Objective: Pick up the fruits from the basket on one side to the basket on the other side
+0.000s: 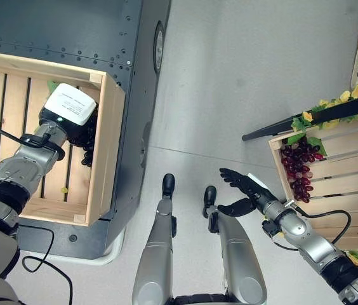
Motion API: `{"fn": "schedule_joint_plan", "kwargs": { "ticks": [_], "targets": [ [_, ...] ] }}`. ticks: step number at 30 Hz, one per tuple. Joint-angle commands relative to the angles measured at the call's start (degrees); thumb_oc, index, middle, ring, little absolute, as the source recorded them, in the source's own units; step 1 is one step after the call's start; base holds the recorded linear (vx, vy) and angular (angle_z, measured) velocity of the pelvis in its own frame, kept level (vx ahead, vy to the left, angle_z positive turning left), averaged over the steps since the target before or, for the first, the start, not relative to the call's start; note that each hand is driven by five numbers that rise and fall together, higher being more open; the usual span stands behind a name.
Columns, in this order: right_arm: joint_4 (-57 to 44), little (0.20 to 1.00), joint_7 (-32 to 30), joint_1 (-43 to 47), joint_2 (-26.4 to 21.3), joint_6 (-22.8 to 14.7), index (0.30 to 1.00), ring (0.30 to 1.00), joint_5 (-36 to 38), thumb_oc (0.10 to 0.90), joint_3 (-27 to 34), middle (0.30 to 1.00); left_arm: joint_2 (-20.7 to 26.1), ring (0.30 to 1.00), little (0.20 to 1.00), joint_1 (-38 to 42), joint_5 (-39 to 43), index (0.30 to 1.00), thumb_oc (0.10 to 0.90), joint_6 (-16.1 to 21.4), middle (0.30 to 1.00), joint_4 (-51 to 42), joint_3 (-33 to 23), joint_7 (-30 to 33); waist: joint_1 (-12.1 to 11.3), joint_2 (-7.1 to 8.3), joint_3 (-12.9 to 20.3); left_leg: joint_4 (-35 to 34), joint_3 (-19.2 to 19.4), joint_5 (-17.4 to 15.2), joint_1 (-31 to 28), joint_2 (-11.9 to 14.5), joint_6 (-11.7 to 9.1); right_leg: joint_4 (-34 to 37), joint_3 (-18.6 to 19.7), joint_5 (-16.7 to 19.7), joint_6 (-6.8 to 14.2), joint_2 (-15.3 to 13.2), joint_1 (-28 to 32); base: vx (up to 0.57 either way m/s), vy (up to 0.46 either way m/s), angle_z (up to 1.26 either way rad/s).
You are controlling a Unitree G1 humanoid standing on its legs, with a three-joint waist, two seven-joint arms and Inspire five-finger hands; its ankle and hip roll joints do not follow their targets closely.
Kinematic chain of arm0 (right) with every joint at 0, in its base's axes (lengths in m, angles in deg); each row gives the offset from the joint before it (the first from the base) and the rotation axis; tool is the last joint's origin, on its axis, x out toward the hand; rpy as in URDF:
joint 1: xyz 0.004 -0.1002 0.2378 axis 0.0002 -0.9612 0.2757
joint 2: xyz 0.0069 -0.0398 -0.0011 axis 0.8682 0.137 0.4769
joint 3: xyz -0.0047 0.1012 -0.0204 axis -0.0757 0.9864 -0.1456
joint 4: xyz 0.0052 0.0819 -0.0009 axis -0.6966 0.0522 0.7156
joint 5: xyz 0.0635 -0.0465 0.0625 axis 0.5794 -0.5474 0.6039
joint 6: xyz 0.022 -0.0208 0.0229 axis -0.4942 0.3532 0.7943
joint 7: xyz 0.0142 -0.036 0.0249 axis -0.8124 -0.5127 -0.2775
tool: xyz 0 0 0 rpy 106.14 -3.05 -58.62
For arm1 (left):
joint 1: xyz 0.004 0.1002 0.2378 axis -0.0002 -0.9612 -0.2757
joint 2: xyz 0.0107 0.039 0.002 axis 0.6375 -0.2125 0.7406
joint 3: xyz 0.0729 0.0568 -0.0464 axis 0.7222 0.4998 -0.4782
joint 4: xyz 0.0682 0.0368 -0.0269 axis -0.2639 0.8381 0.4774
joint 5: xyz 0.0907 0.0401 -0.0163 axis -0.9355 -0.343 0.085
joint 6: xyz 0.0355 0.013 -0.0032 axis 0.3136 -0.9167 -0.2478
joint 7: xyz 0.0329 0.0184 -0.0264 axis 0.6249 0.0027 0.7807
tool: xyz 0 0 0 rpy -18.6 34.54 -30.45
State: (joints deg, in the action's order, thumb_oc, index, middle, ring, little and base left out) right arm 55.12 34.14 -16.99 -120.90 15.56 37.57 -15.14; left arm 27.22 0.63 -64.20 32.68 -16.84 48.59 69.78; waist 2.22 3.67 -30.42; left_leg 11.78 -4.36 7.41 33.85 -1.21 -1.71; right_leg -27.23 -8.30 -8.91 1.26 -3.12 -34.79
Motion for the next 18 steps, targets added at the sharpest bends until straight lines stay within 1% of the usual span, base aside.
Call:
{"fn": "schedule_joint_plan", "kwargs": {
  "ticks": [1,7,10,14,17,18],
  "targets": [
    [-6.5,0.900,-2.4,-1.8,-3.5,-4.2,0.900,0.900,0.1,0.800,1.9,0.900,0.4,0.300,0.300,0.8,-1.3,0.300,0.400,-2.7,0.300,0.0,-3.3,1.1,0.6,-0.17,0.6,4.7,6.5,-7.5,-1.7,-3.1,2.4,7.9,1.4,5.4,1.6,3.2,3.2,0.00,0.000,0.00],
    [-7.1,0.900,-2.9,-2.4,-3.6,-4.0,0.900,0.900,-0.2,0.800,2.3,0.900,0.5,0.300,0.300,-0.9,-2.9,0.300,0.400,-5.4,0.300,0.4,-5.3,3.1,0.2,-0.18,0.6,4.0,6.4,-7.4,-3.0,-3.2,2.3,8.5,1.1,5.2,1.6,3.1,4.6,0.00,-0.001,0.01],
    [-7.2,0.900,-2.8,-2.8,-3.5,-4.3,0.900,0.900,-0.7,0.800,2.6,0.900,1.3,0.300,0.300,-1.8,-3.4,0.300,0.400,-5.8,0.300,0.6,-6.4,3.3,-0.1,-0.43,0.6,3.3,6.2,-7.4,-4.1,-3.2,2.3,8.8,0.9,5.0,1.6,3.0,5.5,0.00,0.000,0.00],
    [-7.6,0.900,-2.5,-3.1,-3.5,-4.4,0.900,0.900,-0.5,0.800,2.9,0.900,2.8,0.300,0.300,-3.6,-4.4,0.300,0.400,-5.4,0.300,0.1,-8.5,4.0,-0.7,-0.97,0.6,2.0,5.8,-7.4,-6.6,-3.3,2.4,9.5,0.4,4.6,1.7,2.8,8.0,-0.01,-0.042,0.00],
    [-7.5,0.900,-2.5,-3.0,-3.3,-4.4,0.900,0.900,-0.6,0.800,2.7,0.900,3.4,0.300,0.300,-4.0,-4.1,0.300,0.400,-5.0,0.300,0.3,-9.0,4.3,-0.9,-1.36,0.6,1.2,5.5,-7.3,-7.8,-3.3,2.4,9.8,0.0,4.4,1.7,2.7,9.0,-0.01,-0.035,0.02],
    [-7.6,0.900,-2.2,-3.2,-3.1,-4.4,0.900,0.900,-0.8,0.800,2.7,0.900,4.2,0.300,0.300,-4.9,-4.9,0.300,0.400,-4.2,0.300,-0.3,-10.0,4.5,-1.4,-1.75,0.6,0.3,5.1,-7.1,-9.3,-3.4,2.3,10.4,-0.2,4.2,1.8,2.6,10.6,0.01,-0.071,0.04]
  ]
}}
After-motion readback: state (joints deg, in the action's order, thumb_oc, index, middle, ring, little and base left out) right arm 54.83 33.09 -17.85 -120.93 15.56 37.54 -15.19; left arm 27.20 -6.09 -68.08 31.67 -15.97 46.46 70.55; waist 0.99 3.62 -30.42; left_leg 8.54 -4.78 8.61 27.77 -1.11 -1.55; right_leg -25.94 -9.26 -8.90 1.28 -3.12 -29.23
